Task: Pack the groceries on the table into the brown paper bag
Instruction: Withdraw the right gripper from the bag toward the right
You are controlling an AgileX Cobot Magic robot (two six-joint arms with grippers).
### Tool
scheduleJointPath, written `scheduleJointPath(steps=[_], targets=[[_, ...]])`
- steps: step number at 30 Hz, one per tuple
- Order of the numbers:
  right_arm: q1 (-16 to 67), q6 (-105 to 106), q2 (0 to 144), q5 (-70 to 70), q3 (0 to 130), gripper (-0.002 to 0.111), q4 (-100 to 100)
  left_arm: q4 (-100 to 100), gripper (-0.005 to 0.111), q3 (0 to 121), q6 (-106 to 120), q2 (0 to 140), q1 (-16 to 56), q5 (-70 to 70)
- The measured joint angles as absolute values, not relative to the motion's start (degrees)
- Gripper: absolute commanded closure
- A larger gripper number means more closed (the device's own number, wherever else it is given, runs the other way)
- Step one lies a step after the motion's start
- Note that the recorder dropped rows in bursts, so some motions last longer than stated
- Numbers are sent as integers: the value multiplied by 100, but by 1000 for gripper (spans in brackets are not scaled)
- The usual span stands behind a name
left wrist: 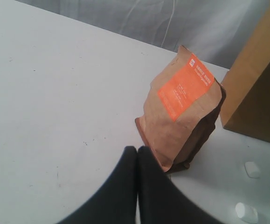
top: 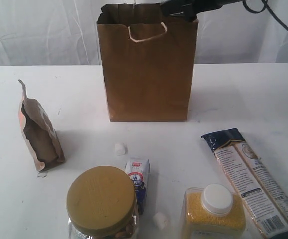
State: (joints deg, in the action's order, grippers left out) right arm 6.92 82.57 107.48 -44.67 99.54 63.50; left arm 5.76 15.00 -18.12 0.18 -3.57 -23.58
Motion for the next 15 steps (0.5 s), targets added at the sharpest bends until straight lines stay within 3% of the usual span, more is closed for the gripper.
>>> scheduleJointPath(steps=[15], targets=[[75, 6971, 9929, -5407, 9954, 30, 5269, 576, 107, 1500, -1799, 18, -357, -2358]])
